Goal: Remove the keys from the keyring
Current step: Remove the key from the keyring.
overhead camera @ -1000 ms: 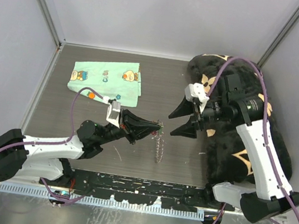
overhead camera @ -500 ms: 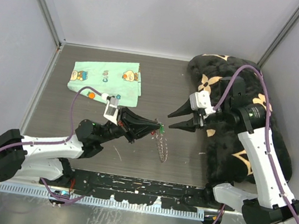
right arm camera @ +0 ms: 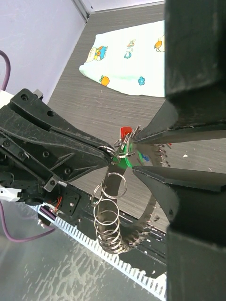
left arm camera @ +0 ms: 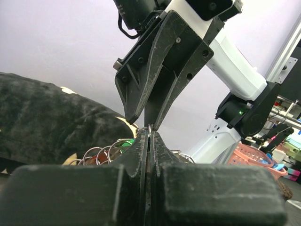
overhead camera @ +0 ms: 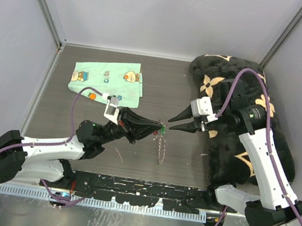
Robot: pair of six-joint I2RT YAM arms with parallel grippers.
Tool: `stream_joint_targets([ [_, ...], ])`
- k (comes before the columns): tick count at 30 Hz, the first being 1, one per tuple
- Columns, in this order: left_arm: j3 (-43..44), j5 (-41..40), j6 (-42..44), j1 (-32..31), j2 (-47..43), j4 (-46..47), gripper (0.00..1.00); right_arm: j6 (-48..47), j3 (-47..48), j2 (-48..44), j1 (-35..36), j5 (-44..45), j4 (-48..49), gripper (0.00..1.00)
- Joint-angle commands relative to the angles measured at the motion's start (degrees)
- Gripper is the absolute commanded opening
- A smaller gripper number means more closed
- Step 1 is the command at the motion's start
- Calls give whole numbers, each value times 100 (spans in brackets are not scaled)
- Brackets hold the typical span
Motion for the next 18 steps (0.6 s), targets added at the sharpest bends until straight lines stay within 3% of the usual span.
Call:
stream_joint_targets([
  [1, 351, -119, -140, 1, -23, 659, 0, -178, 64, -3, 131, -144, -13, 31],
  [7, 403, -119, -211, 1, 58, 673, 0, -187, 74, -2, 195, -110, -12, 29],
  [18, 407, -183, -304, 1, 128, 793, 0, -257, 103, -55, 222, -4, -59, 16],
])
